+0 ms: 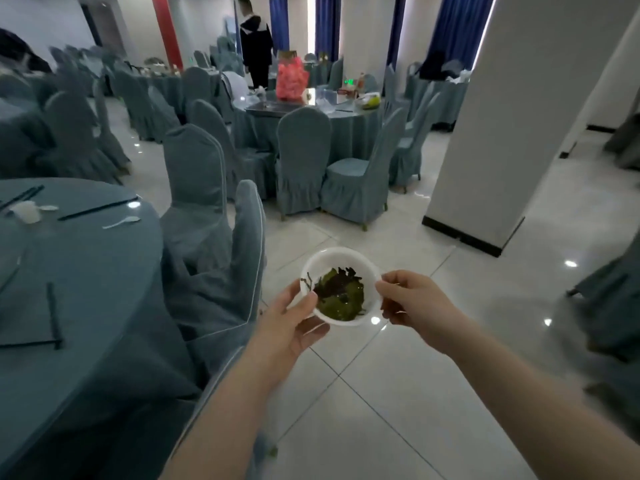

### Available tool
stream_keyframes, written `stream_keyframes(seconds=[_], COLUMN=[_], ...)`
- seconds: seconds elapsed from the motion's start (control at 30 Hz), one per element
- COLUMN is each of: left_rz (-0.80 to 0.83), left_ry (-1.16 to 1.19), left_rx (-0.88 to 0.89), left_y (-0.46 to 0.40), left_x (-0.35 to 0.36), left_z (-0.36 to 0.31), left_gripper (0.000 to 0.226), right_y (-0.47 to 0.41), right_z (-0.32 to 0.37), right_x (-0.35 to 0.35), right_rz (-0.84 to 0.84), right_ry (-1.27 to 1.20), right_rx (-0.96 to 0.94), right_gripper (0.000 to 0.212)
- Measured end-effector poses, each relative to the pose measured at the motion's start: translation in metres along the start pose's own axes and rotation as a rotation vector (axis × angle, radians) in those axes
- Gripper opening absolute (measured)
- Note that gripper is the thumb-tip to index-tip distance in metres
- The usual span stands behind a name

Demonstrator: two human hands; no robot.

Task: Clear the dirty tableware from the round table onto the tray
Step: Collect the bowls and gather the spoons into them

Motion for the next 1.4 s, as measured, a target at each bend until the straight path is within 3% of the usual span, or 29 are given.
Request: stream_keyframes(seconds=[0.3, 0.4, 0.87, 1.23, 1.4], left_rz=[-0.025, -0.075, -0.168, -0.481, -0.5], left_ry=[0.048, 0.116, 0.133, 0.334, 0.372], left_rx=[0.007, 0.001, 0.015, 0.161, 0.211], left_y=[-0.156, -0.214, -0.495, -0.661, -0.758], left_x=[-0.005, -0.007, 0.021, -0.086, -0.128], left_z=[-0.055, -0.088, -0.23, -0.383, -0.459], left_gripper=[0.048, 0.035, 0.027, 0.03, 0.023], right_y=[-0.16, -0.227, -0.547, -0.849, -0.967], right_z=[-0.027, -0.012, 0.009, 0.031, 0.053], right_x=[-0.051, -0.069, -0.147, -0.048, 0.0], right_rz=[-0.046, -0.088, -0.076, 0.229, 0.336], right_ry=[-0.015, 0.015, 0.121, -0.006, 0.085], right_rx=[0.063, 0.031, -0.154, -0.18, -0.251], right_gripper=[0.02, 0.018, 0.014, 0.015, 0.016])
Point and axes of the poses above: each hand's wrist, its own y-axis away from the middle knuckle, its own x-axis out of the palm, z = x × y, the point moved 9 cm from there along -y, towards the middle knuckle, and after that the axes turned 12 degrees about -x, right-handed, at the moved point
